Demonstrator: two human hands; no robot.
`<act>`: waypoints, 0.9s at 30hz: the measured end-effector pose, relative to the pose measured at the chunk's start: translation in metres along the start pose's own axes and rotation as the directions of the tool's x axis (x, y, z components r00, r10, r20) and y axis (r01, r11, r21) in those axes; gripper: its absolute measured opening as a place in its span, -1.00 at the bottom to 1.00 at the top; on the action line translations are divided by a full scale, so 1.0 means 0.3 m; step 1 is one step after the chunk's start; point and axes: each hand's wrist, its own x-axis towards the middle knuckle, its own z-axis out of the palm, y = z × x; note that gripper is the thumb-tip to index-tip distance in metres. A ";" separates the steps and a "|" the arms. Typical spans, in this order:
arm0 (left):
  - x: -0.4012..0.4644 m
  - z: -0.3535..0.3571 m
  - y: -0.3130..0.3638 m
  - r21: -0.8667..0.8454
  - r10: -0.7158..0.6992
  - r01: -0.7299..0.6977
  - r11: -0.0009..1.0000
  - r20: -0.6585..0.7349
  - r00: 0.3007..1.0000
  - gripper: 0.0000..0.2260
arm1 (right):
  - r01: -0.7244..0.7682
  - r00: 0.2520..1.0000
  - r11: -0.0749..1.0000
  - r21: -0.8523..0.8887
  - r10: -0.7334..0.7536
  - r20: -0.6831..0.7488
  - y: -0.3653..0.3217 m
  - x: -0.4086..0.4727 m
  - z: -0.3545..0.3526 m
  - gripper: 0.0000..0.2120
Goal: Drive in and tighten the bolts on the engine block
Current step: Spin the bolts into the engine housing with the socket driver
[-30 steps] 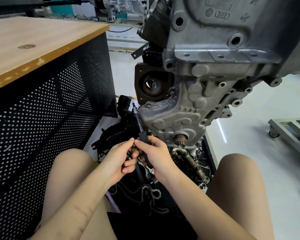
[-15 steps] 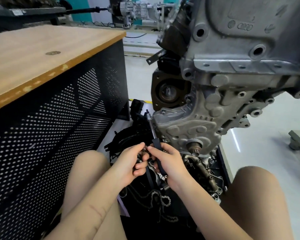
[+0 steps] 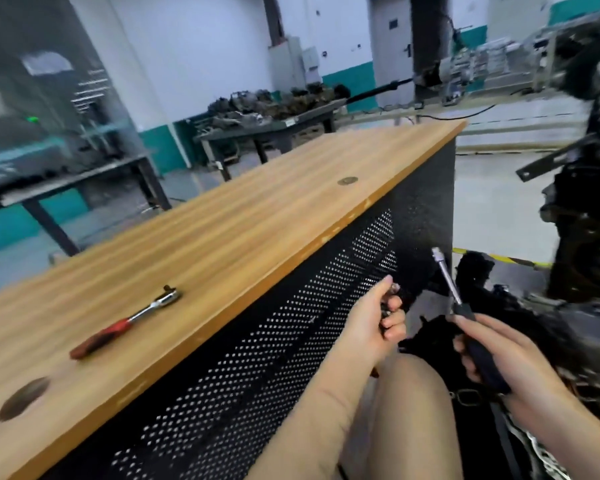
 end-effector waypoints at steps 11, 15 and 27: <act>-0.026 -0.034 0.035 -0.036 0.059 -0.063 0.997 -0.101 0.993 -0.80 | 0.028 0.998 0.998 -0.048 -0.025 0.062 -0.038 -0.034 0.040 -0.84; -0.031 -0.032 0.035 -0.038 0.065 -0.070 0.997 -0.104 0.992 -0.81 | 0.031 0.996 0.999 -0.044 -0.027 0.087 -0.042 -0.039 0.045 -0.87; -0.026 -0.058 0.072 -0.161 0.089 -0.115 0.980 -0.156 0.984 -0.76 | 0.305 0.925 0.835 -0.459 -0.145 0.352 -0.008 -0.035 0.031 -0.86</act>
